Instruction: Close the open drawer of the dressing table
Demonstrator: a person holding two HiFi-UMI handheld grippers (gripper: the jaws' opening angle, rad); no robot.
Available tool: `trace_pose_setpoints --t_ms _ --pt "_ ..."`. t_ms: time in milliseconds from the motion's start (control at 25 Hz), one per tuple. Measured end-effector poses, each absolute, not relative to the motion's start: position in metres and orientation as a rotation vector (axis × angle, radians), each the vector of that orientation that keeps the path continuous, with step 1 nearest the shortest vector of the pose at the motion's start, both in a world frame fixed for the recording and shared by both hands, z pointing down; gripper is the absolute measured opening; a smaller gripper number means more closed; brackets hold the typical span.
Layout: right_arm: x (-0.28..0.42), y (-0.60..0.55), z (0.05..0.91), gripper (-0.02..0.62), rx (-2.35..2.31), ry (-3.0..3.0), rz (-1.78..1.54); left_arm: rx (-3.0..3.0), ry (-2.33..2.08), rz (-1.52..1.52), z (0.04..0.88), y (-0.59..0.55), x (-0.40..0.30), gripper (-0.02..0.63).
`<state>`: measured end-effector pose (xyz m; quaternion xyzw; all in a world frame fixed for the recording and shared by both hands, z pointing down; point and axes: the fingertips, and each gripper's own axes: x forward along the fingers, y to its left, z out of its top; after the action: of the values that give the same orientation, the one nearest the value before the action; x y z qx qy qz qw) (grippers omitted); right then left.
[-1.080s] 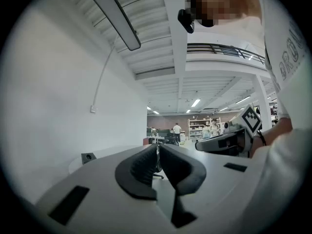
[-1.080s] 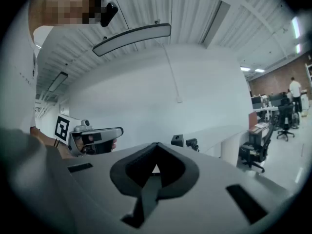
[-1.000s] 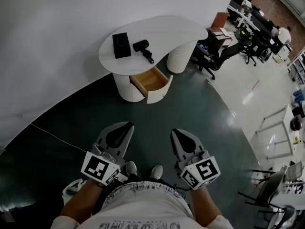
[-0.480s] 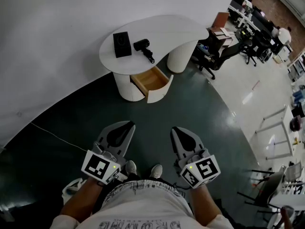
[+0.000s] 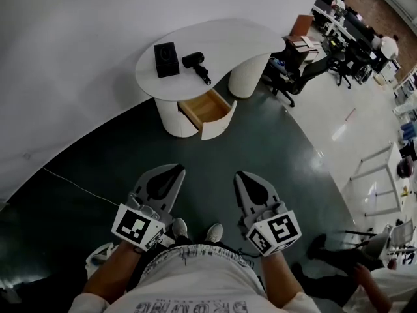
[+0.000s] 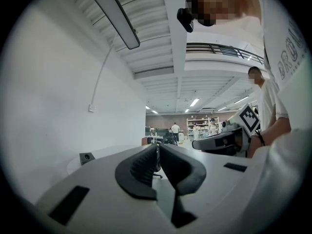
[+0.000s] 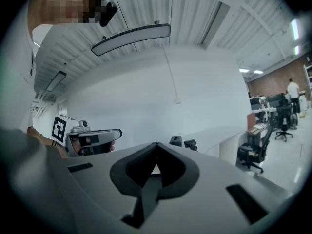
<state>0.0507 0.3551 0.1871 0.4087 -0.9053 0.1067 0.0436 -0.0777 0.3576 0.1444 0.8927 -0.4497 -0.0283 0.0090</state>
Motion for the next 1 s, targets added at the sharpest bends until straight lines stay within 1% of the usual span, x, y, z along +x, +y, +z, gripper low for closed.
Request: trace_pose_setpoints --t_ms 120,480,1000 --pt "0.052 0.356 0.187 0.010 1.251 -2.772 0.329 2.792 -1.399 -0.086 0.144 0.359 -0.075 0.034" --pt "0.054 0.356 0.191 0.042 1.247 -2.771 0.345 2.791 -1.381 -0.080 0.148 0.357 -0.070 0.034" --pt "0.061 0.350 0.195 0.107 1.256 -2.768 0.360 2.801 -1.370 -0.073 0.150 0.352 -0.064 0.034"
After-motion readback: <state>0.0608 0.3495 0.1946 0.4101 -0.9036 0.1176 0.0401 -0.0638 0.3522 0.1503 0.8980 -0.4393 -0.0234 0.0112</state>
